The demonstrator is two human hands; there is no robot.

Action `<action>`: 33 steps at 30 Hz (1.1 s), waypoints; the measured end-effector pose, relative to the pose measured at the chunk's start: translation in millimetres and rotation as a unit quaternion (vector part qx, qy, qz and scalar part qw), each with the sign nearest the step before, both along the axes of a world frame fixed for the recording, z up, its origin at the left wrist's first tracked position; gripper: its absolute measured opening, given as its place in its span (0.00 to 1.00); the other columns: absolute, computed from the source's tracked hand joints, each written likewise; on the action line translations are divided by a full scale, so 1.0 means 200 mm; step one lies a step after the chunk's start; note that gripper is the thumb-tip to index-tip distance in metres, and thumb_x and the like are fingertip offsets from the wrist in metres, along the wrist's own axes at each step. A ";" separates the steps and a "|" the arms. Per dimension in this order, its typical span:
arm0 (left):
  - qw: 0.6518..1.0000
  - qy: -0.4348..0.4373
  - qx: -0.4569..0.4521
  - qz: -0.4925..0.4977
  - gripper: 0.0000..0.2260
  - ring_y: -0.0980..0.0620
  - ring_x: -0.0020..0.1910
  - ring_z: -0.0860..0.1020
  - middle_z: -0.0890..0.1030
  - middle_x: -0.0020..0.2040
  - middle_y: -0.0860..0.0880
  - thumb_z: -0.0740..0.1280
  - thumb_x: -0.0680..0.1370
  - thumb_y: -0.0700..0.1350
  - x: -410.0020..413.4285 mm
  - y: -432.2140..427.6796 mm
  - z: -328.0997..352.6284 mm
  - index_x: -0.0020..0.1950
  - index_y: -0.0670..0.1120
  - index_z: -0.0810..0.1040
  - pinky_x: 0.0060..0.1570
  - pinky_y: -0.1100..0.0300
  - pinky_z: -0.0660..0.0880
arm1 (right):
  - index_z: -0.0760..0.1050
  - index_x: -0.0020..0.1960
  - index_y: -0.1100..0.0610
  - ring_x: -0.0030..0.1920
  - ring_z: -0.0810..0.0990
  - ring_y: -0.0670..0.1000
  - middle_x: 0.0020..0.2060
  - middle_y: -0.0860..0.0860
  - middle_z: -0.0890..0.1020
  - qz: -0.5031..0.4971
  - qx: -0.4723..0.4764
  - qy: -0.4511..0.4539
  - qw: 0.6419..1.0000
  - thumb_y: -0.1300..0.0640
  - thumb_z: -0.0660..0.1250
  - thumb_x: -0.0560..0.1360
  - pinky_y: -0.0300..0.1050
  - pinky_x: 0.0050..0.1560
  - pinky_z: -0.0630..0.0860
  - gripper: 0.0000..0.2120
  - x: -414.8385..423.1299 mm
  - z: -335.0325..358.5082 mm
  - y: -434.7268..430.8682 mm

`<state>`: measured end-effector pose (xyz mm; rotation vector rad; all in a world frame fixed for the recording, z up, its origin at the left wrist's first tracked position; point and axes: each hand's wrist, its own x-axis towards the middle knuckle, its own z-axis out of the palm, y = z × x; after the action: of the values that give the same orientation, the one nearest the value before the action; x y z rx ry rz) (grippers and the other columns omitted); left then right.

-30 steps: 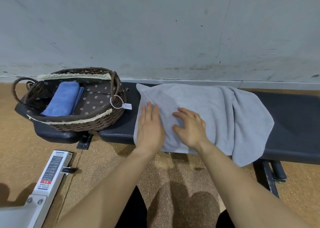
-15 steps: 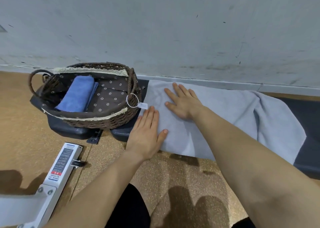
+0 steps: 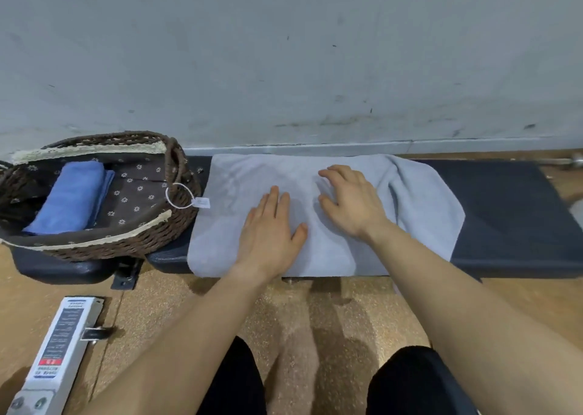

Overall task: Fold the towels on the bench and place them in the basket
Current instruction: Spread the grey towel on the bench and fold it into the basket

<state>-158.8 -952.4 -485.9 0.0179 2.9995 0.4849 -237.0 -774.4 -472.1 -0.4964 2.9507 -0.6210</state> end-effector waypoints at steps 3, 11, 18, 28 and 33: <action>0.999 -0.005 0.010 -0.049 0.31 0.48 0.80 0.50 0.49 0.82 0.46 0.56 0.82 0.58 -0.06 0.27 0.02 0.81 0.46 0.52 0.77 0.50 0.51 | 0.70 0.73 0.53 0.67 0.70 0.62 0.70 0.54 0.71 -0.084 0.007 0.015 0.996 0.50 0.63 0.77 0.57 0.63 0.71 0.25 0.09 0.01 0.32; 0.990 0.008 0.034 -0.136 0.26 0.45 0.79 0.55 0.56 0.81 0.43 0.56 0.83 0.51 -0.24 0.80 -0.04 0.79 0.43 0.58 0.76 0.49 0.54 | 0.72 0.66 0.52 0.61 0.74 0.60 0.62 0.55 0.74 -0.351 0.077 -0.051 0.932 0.46 0.58 0.79 0.58 0.60 0.69 0.19 0.26 -0.04 0.92; 0.992 0.010 -0.017 -0.126 0.28 0.50 0.80 0.45 0.47 0.82 0.51 0.48 0.81 0.65 -0.27 0.85 -0.16 0.80 0.59 0.52 0.78 0.51 0.44 | 0.72 0.48 0.53 0.46 0.78 0.56 0.44 0.50 0.77 -0.356 -0.046 -0.010 0.933 0.48 0.60 0.81 0.55 0.47 0.77 0.09 0.19 -0.09 0.93; 0.988 0.009 -0.072 -0.136 0.36 0.49 0.80 0.40 0.41 0.82 0.50 0.45 0.74 0.74 -0.26 0.88 -0.15 0.80 0.62 0.47 0.78 0.48 0.43 | 0.73 0.66 0.51 0.54 0.80 0.57 0.55 0.51 0.82 -0.445 -0.183 0.066 0.874 0.48 0.59 0.82 0.50 0.49 0.75 0.14 -0.04 -0.02 1.15; 0.986 0.001 -0.086 -0.142 0.41 0.47 0.80 0.37 0.39 0.81 0.50 0.46 0.71 0.78 -0.26 0.89 -0.15 0.80 0.62 0.44 0.78 0.47 0.41 | 0.55 0.79 0.48 0.71 0.65 0.60 0.73 0.56 0.65 -0.295 0.018 0.062 0.953 0.40 0.63 0.77 0.61 0.67 0.67 0.35 0.11 -0.12 1.16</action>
<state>-211.5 -775.1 -515.5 0.4256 2.9596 0.1949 -215.2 -542.3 -495.5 0.3896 3.2163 -0.5916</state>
